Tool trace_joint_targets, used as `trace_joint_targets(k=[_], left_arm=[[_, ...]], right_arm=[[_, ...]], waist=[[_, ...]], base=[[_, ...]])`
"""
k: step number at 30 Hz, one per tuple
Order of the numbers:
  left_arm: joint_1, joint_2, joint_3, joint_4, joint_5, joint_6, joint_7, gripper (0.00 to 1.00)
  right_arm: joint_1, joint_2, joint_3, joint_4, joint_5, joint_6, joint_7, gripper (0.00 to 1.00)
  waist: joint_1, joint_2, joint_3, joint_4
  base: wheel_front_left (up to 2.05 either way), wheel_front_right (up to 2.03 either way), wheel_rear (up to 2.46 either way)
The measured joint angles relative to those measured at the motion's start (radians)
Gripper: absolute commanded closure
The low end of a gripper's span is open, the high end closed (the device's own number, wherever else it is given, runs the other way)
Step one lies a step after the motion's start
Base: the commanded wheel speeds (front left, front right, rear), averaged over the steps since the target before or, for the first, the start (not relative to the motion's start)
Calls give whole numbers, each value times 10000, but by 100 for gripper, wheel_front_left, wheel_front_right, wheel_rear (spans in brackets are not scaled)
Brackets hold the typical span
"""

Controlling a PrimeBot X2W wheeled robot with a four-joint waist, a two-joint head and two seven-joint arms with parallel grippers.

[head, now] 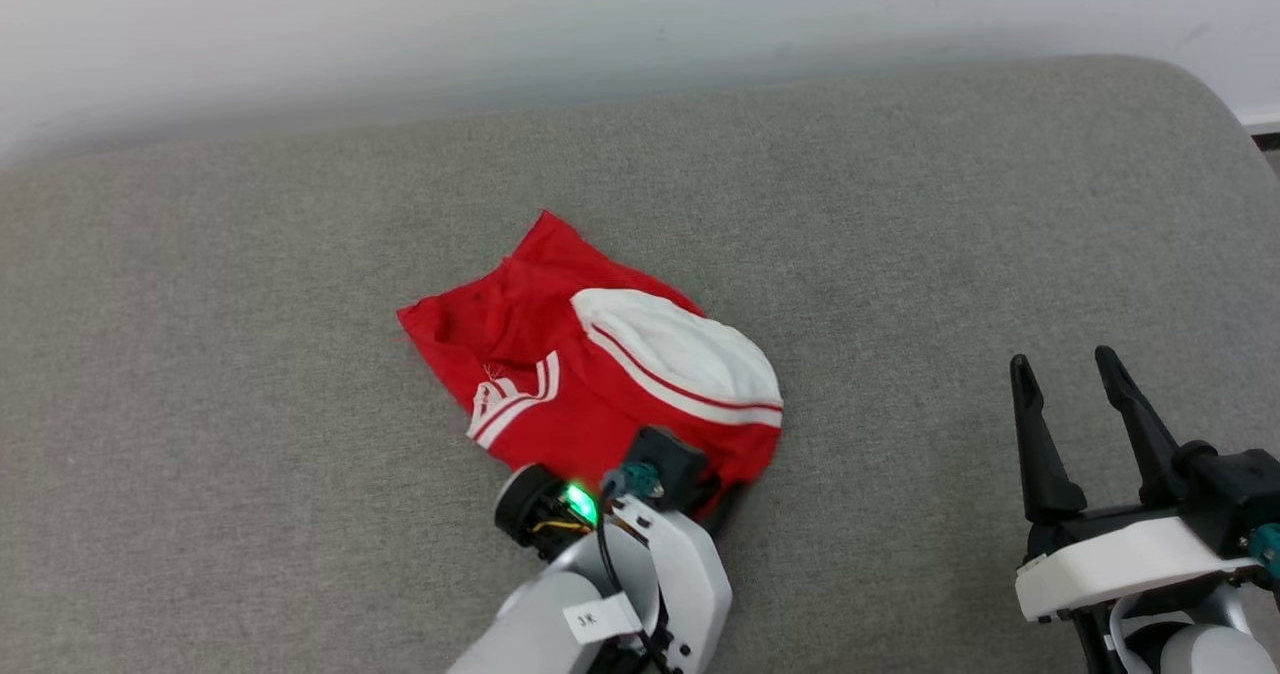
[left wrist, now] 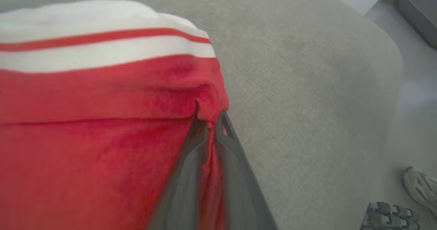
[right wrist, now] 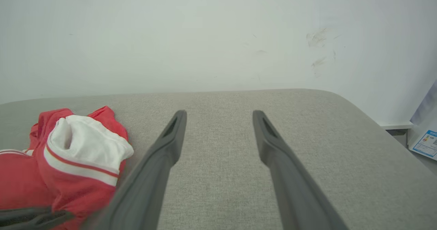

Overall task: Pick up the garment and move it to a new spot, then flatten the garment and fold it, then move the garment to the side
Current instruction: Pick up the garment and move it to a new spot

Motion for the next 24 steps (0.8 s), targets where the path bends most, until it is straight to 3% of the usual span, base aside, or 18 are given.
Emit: trace_joint_targets(k=[6,8,9,16,24], left_arm=[[56,-10,-1574,370,-359,-10,-107,100],[37,25,-1960,378,-543,-12,-385,52],[-6,52,-2109,387,-623,-12,-516,0],[-253,113,-2196,176,-803,-6,-2224,0],[5,217,-1285,-399,-1032,685,-3446,0]], right_arm=[[-190,-2,-88,192,6,0,-109,0],[-269,0,-86,211,-12,0,-113,0],[-295,0,-86,230,-25,2,-113,0],[-245,0,-105,336,-132,2,4,0],[181,2,-105,282,-188,0,336,0]], waist=[[1,0,409,86],[1,0,408,211],[1,0,389,272],[1,0,-94,668],[0,0,-816,1122]], base=[[0,0,0],[0,0,0],[0,0,0],[0,0,0],[0,0,0]])
